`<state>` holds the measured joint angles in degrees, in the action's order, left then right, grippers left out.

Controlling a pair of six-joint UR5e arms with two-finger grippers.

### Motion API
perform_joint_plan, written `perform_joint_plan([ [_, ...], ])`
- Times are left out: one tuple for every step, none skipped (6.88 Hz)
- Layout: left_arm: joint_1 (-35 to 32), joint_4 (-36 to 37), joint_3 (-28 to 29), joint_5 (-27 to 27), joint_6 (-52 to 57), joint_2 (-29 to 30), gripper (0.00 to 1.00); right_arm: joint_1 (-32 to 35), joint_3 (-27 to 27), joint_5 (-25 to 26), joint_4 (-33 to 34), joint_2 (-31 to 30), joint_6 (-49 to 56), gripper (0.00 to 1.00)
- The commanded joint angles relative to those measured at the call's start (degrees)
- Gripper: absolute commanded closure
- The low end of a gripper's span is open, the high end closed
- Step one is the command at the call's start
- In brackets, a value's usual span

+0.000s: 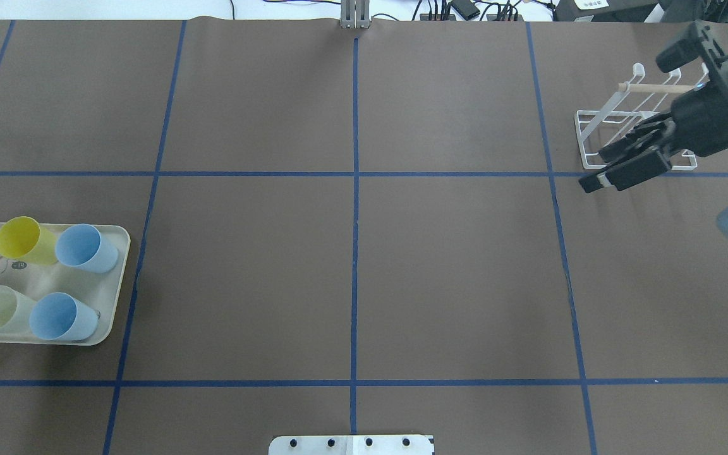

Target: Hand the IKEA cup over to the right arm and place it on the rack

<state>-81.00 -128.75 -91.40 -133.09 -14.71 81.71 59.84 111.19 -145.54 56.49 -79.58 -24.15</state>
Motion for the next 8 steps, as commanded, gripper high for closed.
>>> perform_joint_plan([
  [2.85,-5.17,0.44,0.11,-8.28,-0.85,0.0,-9.0,-0.01,14.34,-11.27,2.06,-8.71,0.06],
  [5.04,-8.5,0.44,0.37,-13.02,-1.98,0.0,-11.56,-0.1,17.27,-12.01,2.67,-7.59,0.04],
  [6.37,-11.84,0.61,0.55,-16.89,-2.77,0.0,-13.07,-0.1,18.87,-12.02,4.07,-5.32,0.04],
  [7.25,-12.66,2.0,0.55,-17.11,-2.78,0.0,-13.6,-0.18,19.06,-12.02,4.78,-0.08,0.04],
  [8.31,-13.01,2.45,0.73,-17.2,-2.78,0.0,-15.0,-0.19,19.93,-12.02,4.79,2.24,0.04],
  [8.75,-13.28,2.63,0.73,-17.2,-2.78,0.0,-17.71,-0.1,23.86,-12.02,4.79,1.83,0.05],
  [9.28,-13.28,3.07,0.81,-17.2,-2.78,0.0,-19.91,-0.18,27.2,-12.11,4.79,1.73,0.05],
  [10.15,-13.45,3.07,2.56,-17.2,-2.78,0.01,-20.81,-0.27,27.5,-12.11,4.79,1.39,0.05],
])
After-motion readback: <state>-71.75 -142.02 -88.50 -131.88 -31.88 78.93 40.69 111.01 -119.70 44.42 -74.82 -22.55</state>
